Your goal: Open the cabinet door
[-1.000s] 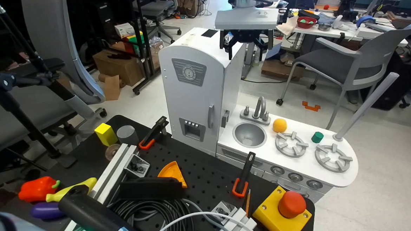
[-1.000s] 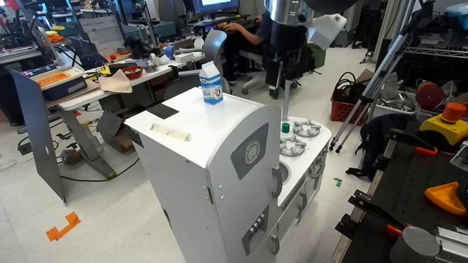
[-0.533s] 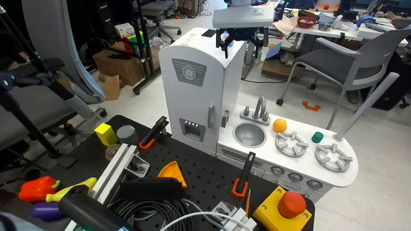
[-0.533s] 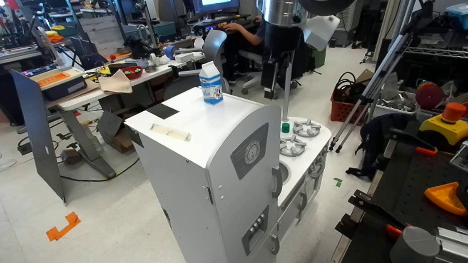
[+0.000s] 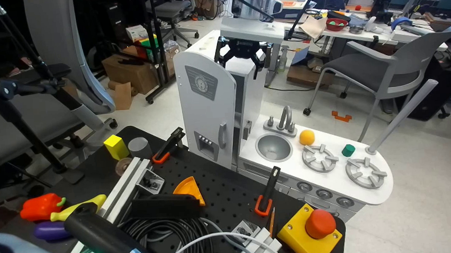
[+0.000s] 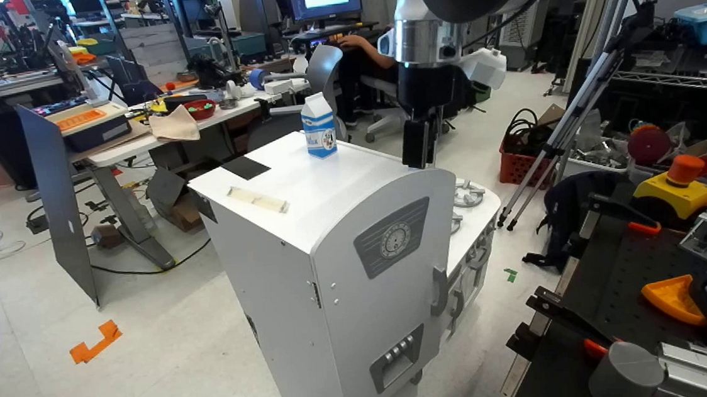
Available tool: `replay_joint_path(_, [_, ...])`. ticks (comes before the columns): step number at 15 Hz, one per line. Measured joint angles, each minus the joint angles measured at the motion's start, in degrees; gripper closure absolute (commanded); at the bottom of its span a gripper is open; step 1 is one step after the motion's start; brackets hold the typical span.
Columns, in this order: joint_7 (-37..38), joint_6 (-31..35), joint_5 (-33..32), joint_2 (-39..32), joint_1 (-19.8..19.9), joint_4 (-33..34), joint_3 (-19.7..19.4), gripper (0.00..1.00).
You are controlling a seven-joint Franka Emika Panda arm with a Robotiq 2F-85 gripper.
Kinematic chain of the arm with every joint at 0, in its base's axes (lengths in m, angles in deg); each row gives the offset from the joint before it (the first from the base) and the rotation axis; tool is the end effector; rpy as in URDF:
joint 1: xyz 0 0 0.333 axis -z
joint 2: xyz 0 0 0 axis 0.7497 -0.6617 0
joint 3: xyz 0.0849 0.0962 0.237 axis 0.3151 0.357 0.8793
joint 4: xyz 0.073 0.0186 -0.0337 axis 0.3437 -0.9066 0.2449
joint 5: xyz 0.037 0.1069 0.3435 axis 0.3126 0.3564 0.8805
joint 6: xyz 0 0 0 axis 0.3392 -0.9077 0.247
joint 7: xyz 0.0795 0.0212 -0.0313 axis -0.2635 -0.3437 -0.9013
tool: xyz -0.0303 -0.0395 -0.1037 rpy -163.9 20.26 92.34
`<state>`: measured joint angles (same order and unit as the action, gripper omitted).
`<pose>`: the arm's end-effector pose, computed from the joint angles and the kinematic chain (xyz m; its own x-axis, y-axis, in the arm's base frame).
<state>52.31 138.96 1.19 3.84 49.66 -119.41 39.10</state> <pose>0.5424 0.0686 0.1928 0.9060 0.4233 -0.0031 0.4219 -0.9037 -0.0735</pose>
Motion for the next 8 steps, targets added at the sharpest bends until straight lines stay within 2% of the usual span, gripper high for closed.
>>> replay_joint_path(8, [-9.5,-16.8,1.2,-0.8,0.6,3.4,0.6,0.00])
